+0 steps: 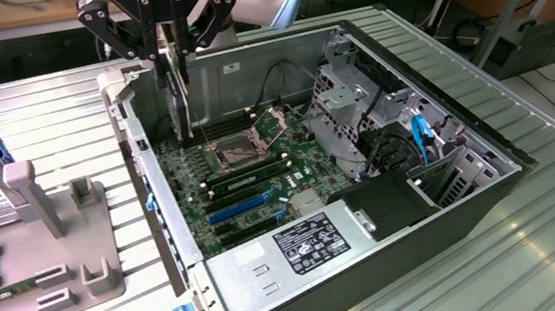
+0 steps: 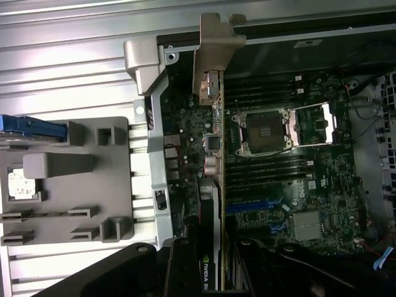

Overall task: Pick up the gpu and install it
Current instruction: 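Pick up the gpu and move the gpu toward the slot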

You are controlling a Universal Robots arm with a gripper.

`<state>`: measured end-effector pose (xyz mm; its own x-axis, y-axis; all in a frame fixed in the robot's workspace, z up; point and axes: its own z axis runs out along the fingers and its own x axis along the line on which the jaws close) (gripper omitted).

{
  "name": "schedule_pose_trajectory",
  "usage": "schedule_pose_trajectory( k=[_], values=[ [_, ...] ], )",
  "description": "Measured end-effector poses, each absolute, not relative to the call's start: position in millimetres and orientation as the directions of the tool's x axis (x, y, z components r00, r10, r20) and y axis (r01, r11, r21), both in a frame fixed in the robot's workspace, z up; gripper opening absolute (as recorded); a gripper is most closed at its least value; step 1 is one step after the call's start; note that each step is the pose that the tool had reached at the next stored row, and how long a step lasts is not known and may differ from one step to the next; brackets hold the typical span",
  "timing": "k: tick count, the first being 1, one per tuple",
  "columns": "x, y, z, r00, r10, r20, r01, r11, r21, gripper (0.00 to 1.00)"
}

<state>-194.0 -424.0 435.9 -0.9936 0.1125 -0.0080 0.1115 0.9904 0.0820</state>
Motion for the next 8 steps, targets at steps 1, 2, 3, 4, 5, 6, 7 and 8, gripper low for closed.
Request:
schedule_pose_trajectory(
  k=[1, 2, 3, 4, 5, 6, 7, 8],
  values=[
    [-192.3, -424.0, 435.9, -0.994, 0.113, -0.008, 0.111, 0.990, 0.082, 0.27],
    [-191.0, -424.0, 435.9, -0.994, 0.112, -0.008, 0.111, 0.990, 0.082, 0.27],
    [-189.8, -424.0, 436.0, -0.994, 0.113, -0.008, 0.112, 0.990, 0.082, 0.27],
    [-188.5, -424.0, 435.9, -0.994, 0.113, -0.008, 0.111, 0.990, 0.082, 0.27],
    [-187.3, -424.0, 435.9, -0.994, 0.113, -0.008, 0.111, 0.990, 0.082, 0.27],
    [-186.1, -424.0, 435.9, -0.994, 0.113, -0.008, 0.112, 0.990, 0.082, 0.27],
    [-184.7, -424.0, 435.9, -0.994, 0.112, -0.008, 0.111, 0.990, 0.082, 0.27],
    [-183.5, -424.0, 435.9, -0.994, 0.113, -0.008, 0.111, 0.990, 0.082, 0.27]
  ],
)
